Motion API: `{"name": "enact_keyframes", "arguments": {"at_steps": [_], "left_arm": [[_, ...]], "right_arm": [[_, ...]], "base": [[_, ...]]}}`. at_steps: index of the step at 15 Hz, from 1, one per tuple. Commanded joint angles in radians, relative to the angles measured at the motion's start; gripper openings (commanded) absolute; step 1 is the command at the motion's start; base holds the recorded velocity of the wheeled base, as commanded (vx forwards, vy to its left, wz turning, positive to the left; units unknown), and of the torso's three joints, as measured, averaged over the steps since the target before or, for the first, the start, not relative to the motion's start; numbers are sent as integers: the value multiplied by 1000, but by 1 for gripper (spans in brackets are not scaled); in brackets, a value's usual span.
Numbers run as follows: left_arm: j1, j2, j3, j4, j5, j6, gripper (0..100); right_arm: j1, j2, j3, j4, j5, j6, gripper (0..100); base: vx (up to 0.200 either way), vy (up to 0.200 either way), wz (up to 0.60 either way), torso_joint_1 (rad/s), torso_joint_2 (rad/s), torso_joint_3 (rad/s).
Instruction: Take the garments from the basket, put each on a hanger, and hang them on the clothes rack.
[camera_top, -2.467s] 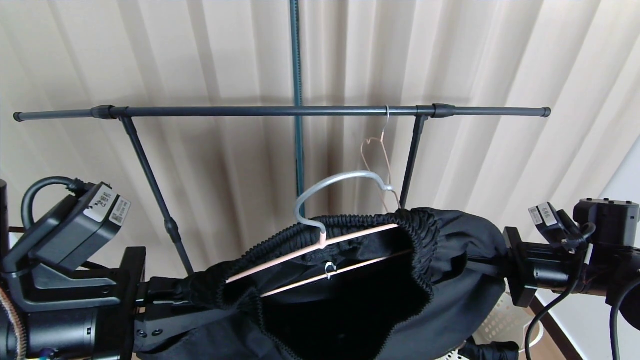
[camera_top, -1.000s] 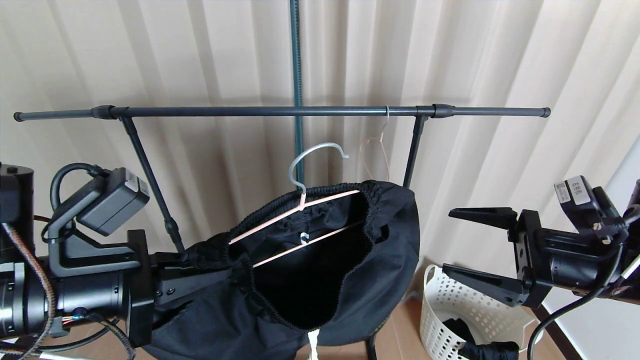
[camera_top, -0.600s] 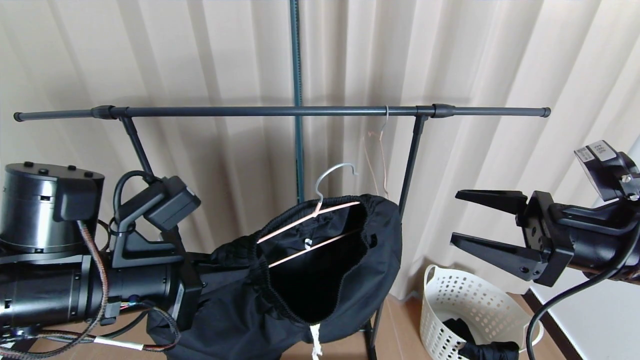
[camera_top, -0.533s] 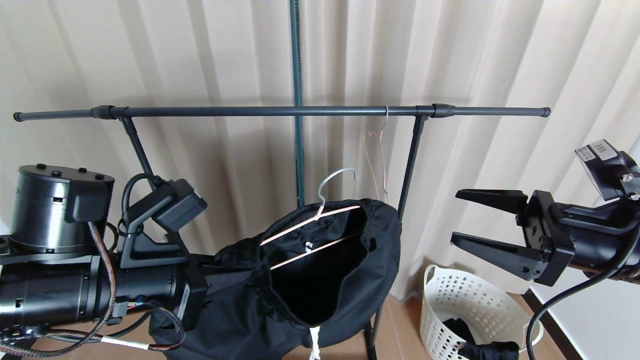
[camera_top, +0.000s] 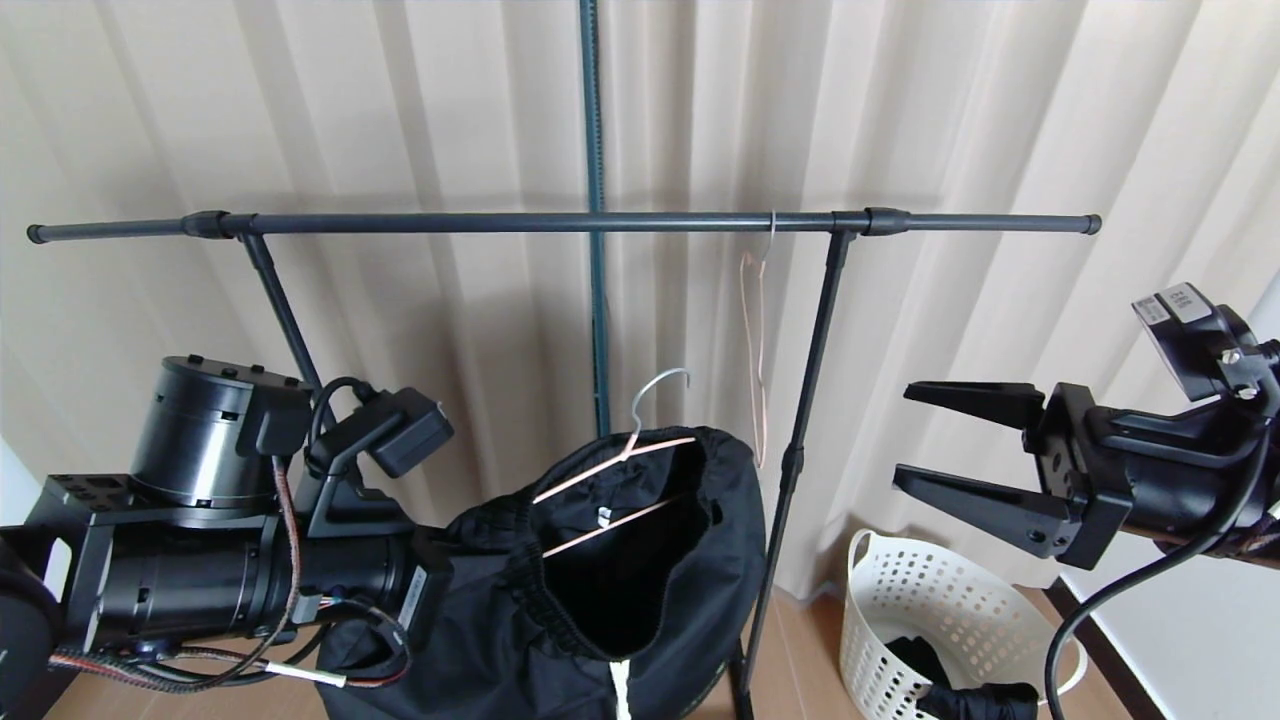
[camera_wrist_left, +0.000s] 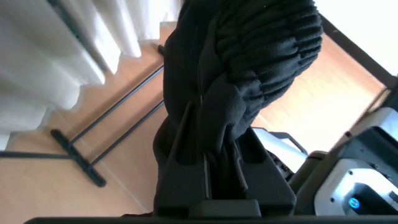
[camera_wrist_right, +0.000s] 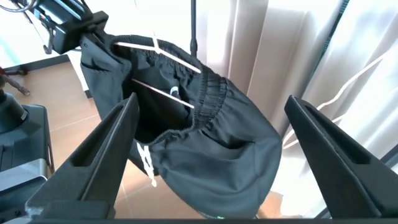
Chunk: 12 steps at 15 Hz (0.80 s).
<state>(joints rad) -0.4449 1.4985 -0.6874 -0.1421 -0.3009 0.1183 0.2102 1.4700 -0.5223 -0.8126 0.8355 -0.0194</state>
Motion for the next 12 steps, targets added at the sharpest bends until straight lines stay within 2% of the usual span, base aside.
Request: {"name": "enact_keyframes", "arguments": {"at_steps": [1,3,5,6,8,12], "left_arm": [[5,20,-3,-1,11,-8,0],[20,37,-9,-4,43,-19,0],[35,62,-35,-7,48,-62,0],[37,78,-76,-8,57,-132,0],[37,103,-144,-8,95,-207,0],[57,206,-310,-8,129,-299,0]], "right_arm": [[0,12,-1,0,0,-1,100],[0,16,-1,0,0,-1,100],[0,16,-1,0,0,-1,100],[0,16,-1,0,0,-1,100],[0,18,-1,0,0,-1,100],[0,18,-1,0,0,-1,100]], "base": [[0,0,0,0,0,0],[0,0,0,0,0,0],[0,0,0,0,0,0],[0,0,0,0,0,0],[0,0,0,0,0,0],[0,0,0,0,0,0]]}}
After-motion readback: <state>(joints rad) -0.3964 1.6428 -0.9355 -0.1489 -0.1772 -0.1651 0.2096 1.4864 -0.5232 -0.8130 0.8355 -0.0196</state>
